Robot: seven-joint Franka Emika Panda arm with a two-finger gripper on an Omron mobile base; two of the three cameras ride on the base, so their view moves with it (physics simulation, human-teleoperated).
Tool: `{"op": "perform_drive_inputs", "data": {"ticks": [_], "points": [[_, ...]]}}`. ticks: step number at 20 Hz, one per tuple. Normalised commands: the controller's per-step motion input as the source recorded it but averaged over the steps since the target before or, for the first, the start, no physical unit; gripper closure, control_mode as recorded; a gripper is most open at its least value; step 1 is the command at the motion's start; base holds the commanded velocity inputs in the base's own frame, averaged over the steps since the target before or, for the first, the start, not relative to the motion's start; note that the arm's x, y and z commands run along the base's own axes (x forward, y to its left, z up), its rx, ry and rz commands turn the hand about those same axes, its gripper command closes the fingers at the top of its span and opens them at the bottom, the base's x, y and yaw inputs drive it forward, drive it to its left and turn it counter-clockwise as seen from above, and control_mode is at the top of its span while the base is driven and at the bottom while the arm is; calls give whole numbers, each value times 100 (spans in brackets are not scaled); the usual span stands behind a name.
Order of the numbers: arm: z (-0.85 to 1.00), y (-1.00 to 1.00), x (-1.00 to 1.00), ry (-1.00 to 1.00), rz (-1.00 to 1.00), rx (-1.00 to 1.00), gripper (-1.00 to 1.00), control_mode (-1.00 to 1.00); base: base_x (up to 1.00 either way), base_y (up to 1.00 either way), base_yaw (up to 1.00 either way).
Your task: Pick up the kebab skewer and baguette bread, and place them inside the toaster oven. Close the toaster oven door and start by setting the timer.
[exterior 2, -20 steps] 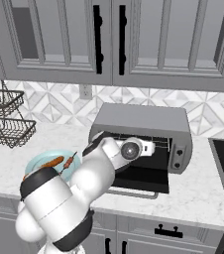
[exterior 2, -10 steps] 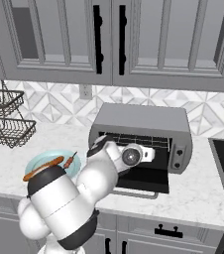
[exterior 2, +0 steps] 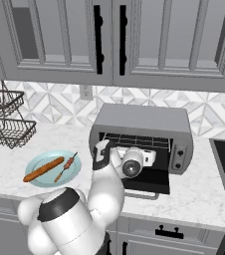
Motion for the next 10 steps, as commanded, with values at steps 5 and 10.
{"op": "perform_drive_inputs", "data": {"ticks": [5,10], "points": [[2,0,23,-11,0,0,-100,-100,0,0,0],[17,0,15,-1,0,0,-100,-100,0,0,0]]}}
